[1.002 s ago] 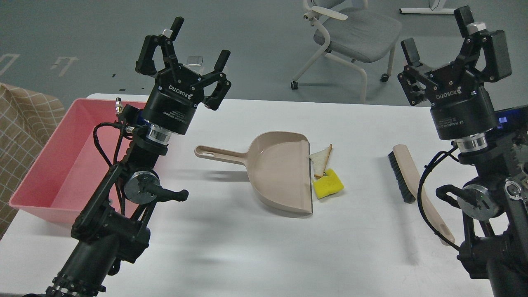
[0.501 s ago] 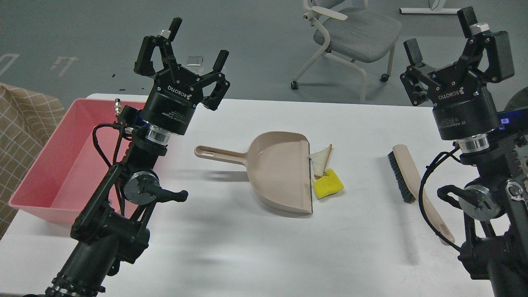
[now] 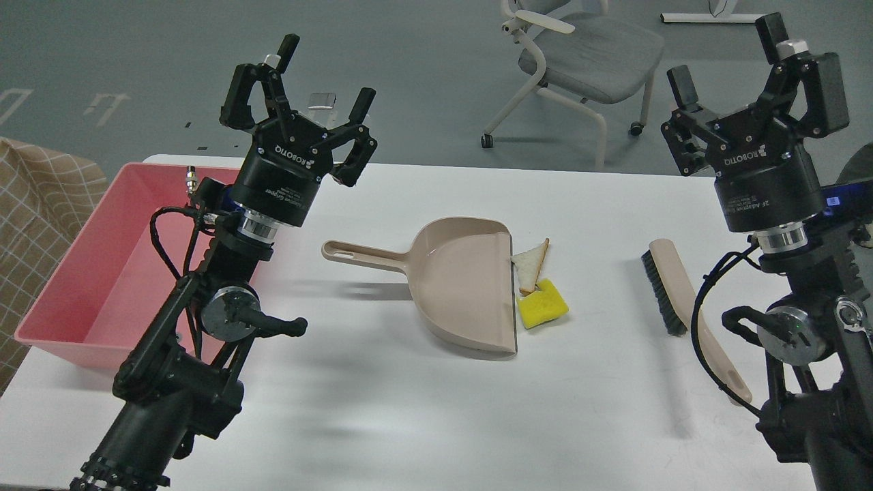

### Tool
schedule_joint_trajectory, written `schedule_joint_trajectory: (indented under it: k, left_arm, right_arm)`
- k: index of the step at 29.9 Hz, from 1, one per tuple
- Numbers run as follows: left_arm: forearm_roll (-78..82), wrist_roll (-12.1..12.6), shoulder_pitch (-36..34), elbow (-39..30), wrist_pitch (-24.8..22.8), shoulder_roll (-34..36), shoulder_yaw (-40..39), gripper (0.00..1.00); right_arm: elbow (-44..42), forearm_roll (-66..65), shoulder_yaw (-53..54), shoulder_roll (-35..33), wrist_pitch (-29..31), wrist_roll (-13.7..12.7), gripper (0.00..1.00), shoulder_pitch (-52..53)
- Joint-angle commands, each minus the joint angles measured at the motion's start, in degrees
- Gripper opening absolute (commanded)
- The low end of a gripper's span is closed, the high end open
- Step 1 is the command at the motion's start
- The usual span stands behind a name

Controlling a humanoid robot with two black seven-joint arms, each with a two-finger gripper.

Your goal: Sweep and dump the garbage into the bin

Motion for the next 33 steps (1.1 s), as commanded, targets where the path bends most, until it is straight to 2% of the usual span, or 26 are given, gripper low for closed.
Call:
schedule_joint_trajectory:
  k: [1, 23, 27, 30, 31, 33]
  left_arm:
    - [0.00, 0.01, -0.07, 0.00, 0.00, 0.03, 0.00, 0.99]
    - [0.18, 0.10, -0.24, -0.08, 0.00, 0.29, 0.00, 0.99]
    - [4.65, 0.01, -0.25, -1.05, 0.00, 0.29, -0.09, 0.99]
    - [16.06, -0.08, 0.72, -5.18, 7.68, 0.73, 0.34, 0.99]
    - [21.31, -0.08, 1.42, -6.49, 11.87, 0.82, 1.65, 0.99]
    - [25.82, 0.27, 2.13, -8.16, 15.76, 1.52, 2.80, 0.99]
  right_arm:
    - [-0.01, 0.00, 0.00, 0.00, 0.00, 0.00, 1.00, 0.00]
    - [0.08, 0.00, 0.17, -0.09, 0.00, 0.00, 1.00, -0.35]
    - [0.17, 0.00, 0.17, -0.09, 0.00, 0.00, 1.00, -0.44]
    - [0.08, 0.00, 0.17, -0.09, 0.00, 0.00, 1.00, -0.53]
    - [0.00, 0.00, 0.17, -0.09, 0.00, 0.00, 1.00, -0.79]
    - [-0.01, 0.00, 0.17, -0.09, 0.00, 0.00, 1.00, -0.96]
